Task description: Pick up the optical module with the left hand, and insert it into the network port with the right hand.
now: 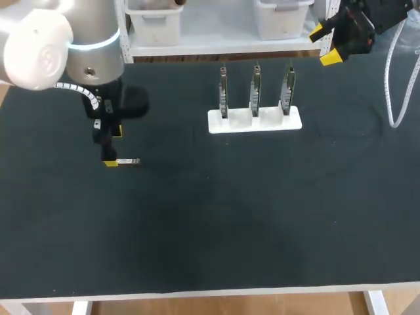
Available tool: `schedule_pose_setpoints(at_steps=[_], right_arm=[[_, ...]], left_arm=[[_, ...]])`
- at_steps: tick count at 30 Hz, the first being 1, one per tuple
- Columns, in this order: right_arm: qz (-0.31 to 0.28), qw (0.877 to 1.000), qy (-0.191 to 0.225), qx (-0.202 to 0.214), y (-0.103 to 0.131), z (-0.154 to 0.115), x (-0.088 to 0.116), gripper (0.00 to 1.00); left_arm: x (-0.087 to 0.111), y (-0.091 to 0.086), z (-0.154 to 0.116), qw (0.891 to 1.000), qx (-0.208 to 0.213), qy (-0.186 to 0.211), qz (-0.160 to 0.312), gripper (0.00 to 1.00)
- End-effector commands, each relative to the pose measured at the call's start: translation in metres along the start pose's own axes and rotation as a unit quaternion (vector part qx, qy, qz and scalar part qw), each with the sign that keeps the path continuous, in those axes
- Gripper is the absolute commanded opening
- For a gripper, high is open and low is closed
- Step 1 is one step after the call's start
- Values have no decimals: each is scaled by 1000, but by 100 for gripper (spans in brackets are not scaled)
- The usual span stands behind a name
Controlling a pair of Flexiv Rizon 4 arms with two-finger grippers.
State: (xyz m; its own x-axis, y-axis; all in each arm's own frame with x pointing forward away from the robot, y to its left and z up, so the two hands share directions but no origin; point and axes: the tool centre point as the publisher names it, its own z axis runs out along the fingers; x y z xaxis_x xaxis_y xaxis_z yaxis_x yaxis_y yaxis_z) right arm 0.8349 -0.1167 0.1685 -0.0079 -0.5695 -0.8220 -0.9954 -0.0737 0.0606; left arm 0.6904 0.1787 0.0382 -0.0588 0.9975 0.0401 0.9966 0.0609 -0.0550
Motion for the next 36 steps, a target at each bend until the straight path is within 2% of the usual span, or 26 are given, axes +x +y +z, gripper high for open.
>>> schedule_pose_setpoints(at_steps=[1, 8, 14, 20, 36], right_arm=[[0, 890, -1, -457, -8, -2, 0, 100], [0, 890, -1, -457, -8, -2, 0, 100], [0, 890, -1, -457, -8, -2, 0, 100], [0, 890, -1, -457, -8, -2, 0, 100], [0, 890, -1, -457, -8, -2, 0, 100]], left_arm=[[0, 7, 10, 1000, 14, -6, 2, 100], [-13, 9, 22, 1000, 21, 2, 17, 100], [-19, 12, 29, 999, 14, 27, 16, 100], [-19, 11, 19, 1000, 8, 7, 10, 100], [-19, 11, 19, 1000, 8, 7, 10, 100]])
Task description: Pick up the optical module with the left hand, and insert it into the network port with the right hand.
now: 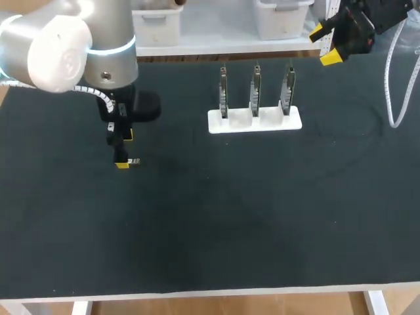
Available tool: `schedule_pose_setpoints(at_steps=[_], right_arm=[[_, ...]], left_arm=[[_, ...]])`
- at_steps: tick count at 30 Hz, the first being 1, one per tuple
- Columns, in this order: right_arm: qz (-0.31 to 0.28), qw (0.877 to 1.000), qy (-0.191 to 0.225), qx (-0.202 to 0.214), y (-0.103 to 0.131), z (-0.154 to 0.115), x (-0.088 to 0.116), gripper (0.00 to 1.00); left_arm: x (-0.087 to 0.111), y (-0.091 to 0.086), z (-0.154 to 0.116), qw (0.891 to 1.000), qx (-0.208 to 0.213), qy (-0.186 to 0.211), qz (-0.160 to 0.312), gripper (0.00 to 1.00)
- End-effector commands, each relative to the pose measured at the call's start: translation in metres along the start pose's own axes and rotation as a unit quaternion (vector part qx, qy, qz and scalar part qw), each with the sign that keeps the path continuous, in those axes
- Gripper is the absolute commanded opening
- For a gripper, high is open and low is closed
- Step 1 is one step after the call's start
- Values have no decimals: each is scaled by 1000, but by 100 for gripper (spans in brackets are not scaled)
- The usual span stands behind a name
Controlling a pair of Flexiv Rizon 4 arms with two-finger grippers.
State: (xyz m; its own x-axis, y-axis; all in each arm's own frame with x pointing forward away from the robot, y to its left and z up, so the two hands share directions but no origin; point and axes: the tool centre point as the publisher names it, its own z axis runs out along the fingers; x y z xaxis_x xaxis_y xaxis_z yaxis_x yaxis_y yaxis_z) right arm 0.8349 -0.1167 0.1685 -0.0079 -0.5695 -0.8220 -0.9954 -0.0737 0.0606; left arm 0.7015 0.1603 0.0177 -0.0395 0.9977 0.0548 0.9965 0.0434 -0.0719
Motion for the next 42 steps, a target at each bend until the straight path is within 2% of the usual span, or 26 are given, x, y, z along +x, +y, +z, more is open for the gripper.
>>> schedule_pose_setpoints(at_steps=[1, 7, 15, 27, 42], right_arm=[[0, 890, -1, -457, -8, -2, 0, 100], [0, 890, -1, -457, -8, -2, 0, 100], [0, 890, -1, -457, -8, -2, 0, 100], [0, 890, -1, -457, -8, -2, 0, 100], [0, 890, -1, -457, -8, -2, 0, 100]], left_arm=[[1, 0, 0, 1000, 0, -1, 1, 100], [-1, -2, -4, 1000, -8, -3, 1, 100], [6, -8, 5, 1000, -22, 2, -17, 100], [22, -10, 20, 999, -9, -3, -43, 100], [27, -7, 28, 999, 0, -1, -48, 100]])
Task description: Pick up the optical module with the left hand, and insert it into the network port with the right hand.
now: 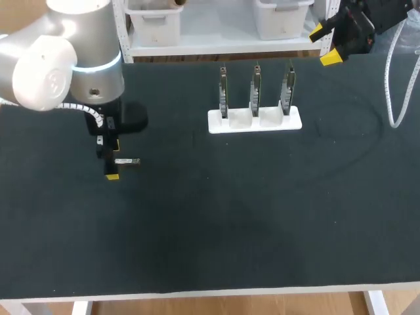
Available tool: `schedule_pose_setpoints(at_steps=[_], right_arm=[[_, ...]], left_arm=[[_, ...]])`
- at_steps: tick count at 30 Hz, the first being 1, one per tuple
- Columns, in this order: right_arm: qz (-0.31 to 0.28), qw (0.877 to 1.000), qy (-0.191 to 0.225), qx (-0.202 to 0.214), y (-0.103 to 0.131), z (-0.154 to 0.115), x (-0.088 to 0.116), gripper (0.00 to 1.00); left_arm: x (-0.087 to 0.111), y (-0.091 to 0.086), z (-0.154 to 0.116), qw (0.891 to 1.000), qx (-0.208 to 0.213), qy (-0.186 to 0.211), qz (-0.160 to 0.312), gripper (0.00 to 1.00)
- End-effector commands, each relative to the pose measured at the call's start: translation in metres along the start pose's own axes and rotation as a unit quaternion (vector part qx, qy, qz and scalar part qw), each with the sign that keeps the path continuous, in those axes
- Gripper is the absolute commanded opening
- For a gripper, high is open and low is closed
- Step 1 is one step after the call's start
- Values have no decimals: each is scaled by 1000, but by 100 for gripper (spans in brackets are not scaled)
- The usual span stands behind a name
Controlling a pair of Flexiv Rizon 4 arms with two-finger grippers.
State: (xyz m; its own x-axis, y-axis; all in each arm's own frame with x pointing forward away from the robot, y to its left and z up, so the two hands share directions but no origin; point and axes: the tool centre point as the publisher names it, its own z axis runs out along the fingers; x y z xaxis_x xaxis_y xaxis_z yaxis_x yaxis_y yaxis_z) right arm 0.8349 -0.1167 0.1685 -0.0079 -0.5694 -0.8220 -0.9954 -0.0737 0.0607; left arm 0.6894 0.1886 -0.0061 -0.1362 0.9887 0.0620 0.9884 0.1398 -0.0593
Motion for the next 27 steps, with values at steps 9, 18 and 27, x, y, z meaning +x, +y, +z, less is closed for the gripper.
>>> schedule_pose_setpoints(at_steps=[9, 18, 27], right_arm=[[0, 890, -1, -457, -8, -2, 0, 100], [0, 890, -1, -457, -8, -2, 0, 100], [0, 890, -1, -457, -8, -2, 0, 100]], left_arm=[[-2, 2, 2, 1000, 5, -4, 2, 100], [-6, 4, 3, 1000, 8, -3, 5, 100], [-8, 7, 2, 1000, 9, -8, 7, 100]])
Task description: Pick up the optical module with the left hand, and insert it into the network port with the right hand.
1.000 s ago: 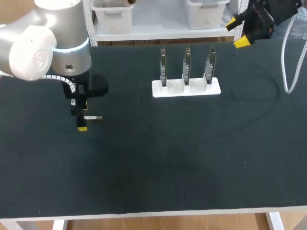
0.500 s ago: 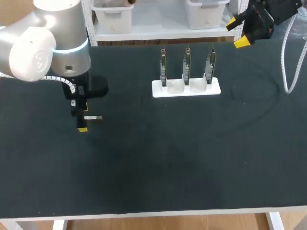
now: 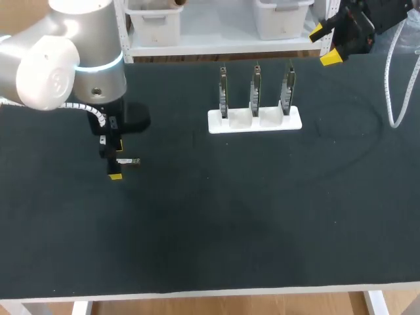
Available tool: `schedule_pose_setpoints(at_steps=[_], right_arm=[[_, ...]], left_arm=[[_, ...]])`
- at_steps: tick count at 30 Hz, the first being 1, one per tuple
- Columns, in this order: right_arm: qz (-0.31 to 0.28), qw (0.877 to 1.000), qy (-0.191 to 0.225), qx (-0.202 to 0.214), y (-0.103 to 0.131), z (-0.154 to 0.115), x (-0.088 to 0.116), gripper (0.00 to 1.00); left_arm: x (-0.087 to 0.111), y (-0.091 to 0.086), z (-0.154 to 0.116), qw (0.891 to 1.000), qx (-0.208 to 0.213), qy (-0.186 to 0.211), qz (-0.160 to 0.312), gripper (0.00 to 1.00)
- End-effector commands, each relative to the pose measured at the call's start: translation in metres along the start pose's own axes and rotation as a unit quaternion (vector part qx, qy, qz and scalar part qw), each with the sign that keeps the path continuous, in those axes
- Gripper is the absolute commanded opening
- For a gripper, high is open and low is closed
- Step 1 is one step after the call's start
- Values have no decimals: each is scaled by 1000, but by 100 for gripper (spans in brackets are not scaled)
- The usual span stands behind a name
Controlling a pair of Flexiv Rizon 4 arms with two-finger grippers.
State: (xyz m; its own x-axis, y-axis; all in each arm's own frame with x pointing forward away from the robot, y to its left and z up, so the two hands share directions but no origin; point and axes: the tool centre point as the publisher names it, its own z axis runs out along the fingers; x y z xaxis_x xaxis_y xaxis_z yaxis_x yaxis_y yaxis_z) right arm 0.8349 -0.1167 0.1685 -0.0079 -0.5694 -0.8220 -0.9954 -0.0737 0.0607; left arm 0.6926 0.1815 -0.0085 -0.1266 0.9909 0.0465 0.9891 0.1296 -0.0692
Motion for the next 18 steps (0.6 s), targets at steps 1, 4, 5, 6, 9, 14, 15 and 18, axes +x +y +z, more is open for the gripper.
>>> schedule_pose_setpoints(at_steps=[1, 4, 5, 6, 9, 14, 15, 18], right_arm=[[0, 890, -1, -457, -8, -2, 0, 100], [0, 890, -1, -457, -8, -2, 0, 100], [0, 890, -1, -457, -8, -2, 0, 100], [0, 890, -1, -457, -8, -2, 0, 100], [0, 890, -1, -457, -8, -2, 0, 100], [0, 890, -1, -457, -8, -2, 0, 100], [0, 890, -1, -457, -8, -2, 0, 100], [0, 890, -1, -457, -8, -2, 0, 100]], left_arm=[[-1, 5, 0, 1000, 5, -1, 1, 100], [0, 7, 1, 1000, 9, -3, -1, 100], [0, 8, 2, 1000, 10, -3, -2, 100], [0, 8, 2, 1000, 11, -3, -3, 100], [1, 9, 3, 1000, 12, -2, -4, 100], [0, 10, 6, 1000, 16, -8, -6, 100], [0, 10, 5, 1000, 16, -10, -6, 100], [-2, 10, 6, 1000, 16, -13, -6, 100]])
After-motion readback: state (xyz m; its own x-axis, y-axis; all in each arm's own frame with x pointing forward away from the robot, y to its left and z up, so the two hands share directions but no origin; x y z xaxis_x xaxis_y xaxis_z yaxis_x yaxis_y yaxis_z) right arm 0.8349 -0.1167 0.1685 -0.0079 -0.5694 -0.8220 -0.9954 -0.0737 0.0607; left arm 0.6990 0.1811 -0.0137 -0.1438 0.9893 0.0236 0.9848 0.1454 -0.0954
